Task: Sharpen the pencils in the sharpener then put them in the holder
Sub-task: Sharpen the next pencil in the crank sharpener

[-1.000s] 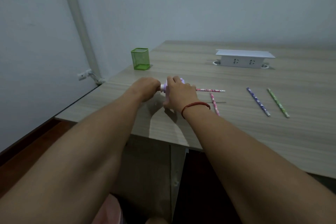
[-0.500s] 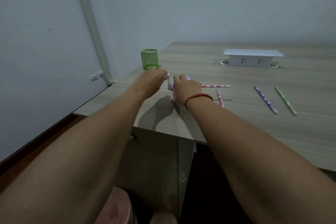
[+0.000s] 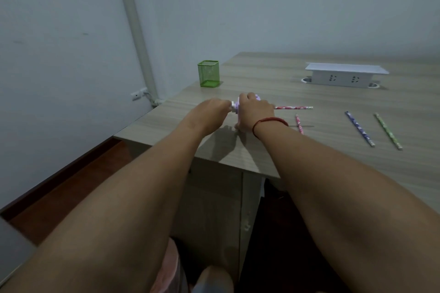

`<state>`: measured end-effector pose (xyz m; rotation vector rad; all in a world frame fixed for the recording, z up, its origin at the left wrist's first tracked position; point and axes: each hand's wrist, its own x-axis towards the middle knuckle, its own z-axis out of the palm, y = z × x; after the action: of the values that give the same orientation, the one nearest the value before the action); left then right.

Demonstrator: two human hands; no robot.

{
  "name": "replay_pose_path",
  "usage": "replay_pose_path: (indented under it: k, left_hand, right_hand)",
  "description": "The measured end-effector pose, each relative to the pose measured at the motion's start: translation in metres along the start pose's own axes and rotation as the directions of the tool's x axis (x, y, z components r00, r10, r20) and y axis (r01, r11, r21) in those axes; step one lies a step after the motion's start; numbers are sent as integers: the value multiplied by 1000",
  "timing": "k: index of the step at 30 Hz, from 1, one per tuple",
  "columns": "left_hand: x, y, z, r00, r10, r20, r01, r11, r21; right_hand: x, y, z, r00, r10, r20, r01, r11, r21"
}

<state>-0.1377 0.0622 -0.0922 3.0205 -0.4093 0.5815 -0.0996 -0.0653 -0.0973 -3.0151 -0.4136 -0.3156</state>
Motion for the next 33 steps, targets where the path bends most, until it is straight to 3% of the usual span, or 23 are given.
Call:
replay_pose_path:
  k: [4,17,23,27,33]
  left_hand:
    - [-17,15,22,991,-63,121,70,996,-53]
    - [15,2,36,937,-203,283,242,964,-109]
    - [52,-18,28,982,-127,143,128,992,2]
    - [67,-24,7,1000,14,5,-14,1000,5]
    - [39,-19,-4,995,80,-58,-80,997,-7]
  right_hand:
    - [-1,2,3,999,-24,-33,25,1000,11]
    - [8,10,12,980,-165,-109,162,986,-35]
    - [9,17,12,974,-197,-116,199,980,8]
    - [12,16,6,985,-146,-89,145,989,-15]
    - [12,7,3,996,-80,-37,79,996,-33]
